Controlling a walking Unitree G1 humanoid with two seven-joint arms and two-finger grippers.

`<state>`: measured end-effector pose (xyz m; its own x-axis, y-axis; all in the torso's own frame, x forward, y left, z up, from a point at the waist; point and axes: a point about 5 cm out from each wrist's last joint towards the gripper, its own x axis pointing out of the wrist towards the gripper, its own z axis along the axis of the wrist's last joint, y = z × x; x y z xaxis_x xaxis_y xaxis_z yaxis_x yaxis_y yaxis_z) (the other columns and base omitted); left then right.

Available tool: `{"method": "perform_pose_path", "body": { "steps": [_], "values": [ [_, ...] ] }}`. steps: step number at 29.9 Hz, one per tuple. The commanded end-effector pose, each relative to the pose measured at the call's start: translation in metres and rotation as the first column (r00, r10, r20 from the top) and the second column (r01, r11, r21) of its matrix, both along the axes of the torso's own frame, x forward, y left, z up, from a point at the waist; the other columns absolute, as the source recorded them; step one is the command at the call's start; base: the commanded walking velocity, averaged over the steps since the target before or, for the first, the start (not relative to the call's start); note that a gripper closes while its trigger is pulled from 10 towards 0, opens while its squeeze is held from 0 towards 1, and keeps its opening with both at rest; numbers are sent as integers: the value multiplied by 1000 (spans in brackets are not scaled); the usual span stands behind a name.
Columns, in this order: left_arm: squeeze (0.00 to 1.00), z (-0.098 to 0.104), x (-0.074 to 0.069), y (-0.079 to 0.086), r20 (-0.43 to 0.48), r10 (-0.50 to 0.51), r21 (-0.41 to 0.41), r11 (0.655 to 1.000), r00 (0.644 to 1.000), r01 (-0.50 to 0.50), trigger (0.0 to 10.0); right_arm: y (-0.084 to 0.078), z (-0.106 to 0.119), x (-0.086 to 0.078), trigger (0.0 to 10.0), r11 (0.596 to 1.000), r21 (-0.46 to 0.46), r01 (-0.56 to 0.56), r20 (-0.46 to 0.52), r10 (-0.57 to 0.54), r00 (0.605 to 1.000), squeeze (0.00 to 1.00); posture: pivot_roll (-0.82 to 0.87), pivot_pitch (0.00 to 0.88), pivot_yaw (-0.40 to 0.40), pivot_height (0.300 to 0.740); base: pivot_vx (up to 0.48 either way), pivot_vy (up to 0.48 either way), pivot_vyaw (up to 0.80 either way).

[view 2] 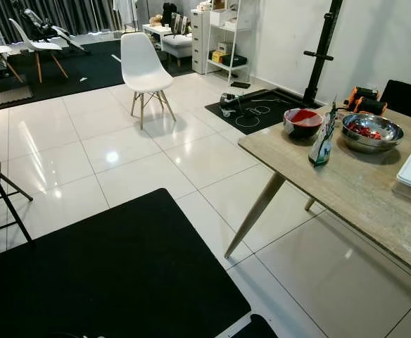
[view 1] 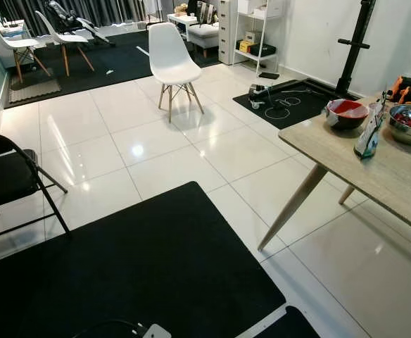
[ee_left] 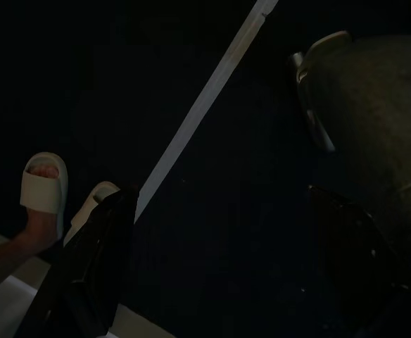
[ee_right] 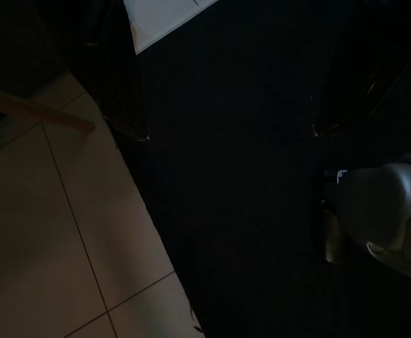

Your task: Restocking fridge

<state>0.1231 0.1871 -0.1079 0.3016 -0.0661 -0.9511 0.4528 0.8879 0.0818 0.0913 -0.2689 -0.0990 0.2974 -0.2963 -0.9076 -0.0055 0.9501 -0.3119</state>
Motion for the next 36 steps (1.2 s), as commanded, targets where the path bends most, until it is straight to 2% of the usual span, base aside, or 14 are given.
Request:
{"method": "perform_pose_path", "body": {
  "steps": [1,4,9,15,20,22,36],
  "values": [
    [0,-2,-5,-3,-24,-21,-3,1000,999,21,10000,-1,0,0,10000,1000,0,-11,-3,11,1000,0,-60,0,11,740,0,0,0],
    [0,-1,-1,-5,-7,-2,-14,1000,1000,1,10000,2,1,9,10000,1000,-2,-24,4,24,1000,0,-59,0,3,740,0,0,0],
    [0,0,2,-7,-2,-2,-18,1000,1000,2,10000,1,3,12,10000,1000,-6,-19,16,19,1000,0,-62,0,-1,740,0,0,0],
    [0,1,6,-10,15,15,-35,999,1000,-15,10000,-15,5,-3,10000,999,-35,-10,-8,9,1000,0,-57,0,-4,740,0,0,0],
    [0,-2,-5,-5,-25,19,-19,1000,999,-20,10000,-13,3,-10,10000,1000,-26,9,-18,-10,1000,0,-68,0,0,740,0,0,0],
    [0,-2,-6,-4,-27,22,-19,1000,999,-23,10000,-12,2,-10,10000,1000,-24,13,-16,-14,1000,0,-69,0,3,740,0,0,0],
    [0,1,4,-3,5,17,-16,1000,1000,-17,10000,-3,0,-8,10000,1000,-7,11,-9,-11,1000,0,-61,0,19,740,0,0,0]
  ]
}}
